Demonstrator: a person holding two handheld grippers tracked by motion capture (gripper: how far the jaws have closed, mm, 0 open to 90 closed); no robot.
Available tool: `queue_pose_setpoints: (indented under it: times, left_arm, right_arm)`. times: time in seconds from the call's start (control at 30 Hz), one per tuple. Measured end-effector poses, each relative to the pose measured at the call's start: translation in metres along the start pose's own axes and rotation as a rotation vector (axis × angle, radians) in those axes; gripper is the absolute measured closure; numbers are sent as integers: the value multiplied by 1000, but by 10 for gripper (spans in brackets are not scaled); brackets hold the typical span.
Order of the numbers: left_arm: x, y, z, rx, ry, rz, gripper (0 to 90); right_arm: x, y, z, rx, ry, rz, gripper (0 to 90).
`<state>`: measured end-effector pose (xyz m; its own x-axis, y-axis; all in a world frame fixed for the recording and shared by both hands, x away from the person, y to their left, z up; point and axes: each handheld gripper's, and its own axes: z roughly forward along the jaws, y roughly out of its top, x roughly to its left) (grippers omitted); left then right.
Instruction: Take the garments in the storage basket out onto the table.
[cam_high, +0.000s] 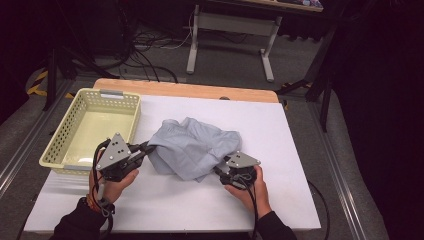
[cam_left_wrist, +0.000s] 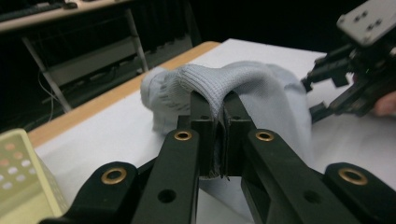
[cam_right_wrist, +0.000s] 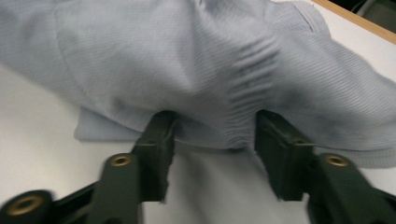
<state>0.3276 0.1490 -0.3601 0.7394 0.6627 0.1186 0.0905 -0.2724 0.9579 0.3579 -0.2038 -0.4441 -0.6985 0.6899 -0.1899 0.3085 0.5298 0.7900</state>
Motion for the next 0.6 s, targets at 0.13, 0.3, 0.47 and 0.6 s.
queue_pose_setpoints:
  times: [0.13, 0.3, 0.47, 0.6]
  left_arm:
    - [2, 23, -2, -32, 11, 35, 861]
    - [6, 60, -8, -55, 42, 114, 861]
    - [12, 82, -8, -65, 56, 142, 861]
    - [6, 84, 1, -62, 21, 148, 861]
  right_arm:
    - [-4, 12, 9, -53, 21, 20, 684]
    - [0, 30, 28, -89, 74, 10, 788]
    - [15, 48, 37, -123, 109, -30, 791]
    - [20, 50, 36, -125, 113, -34, 738]
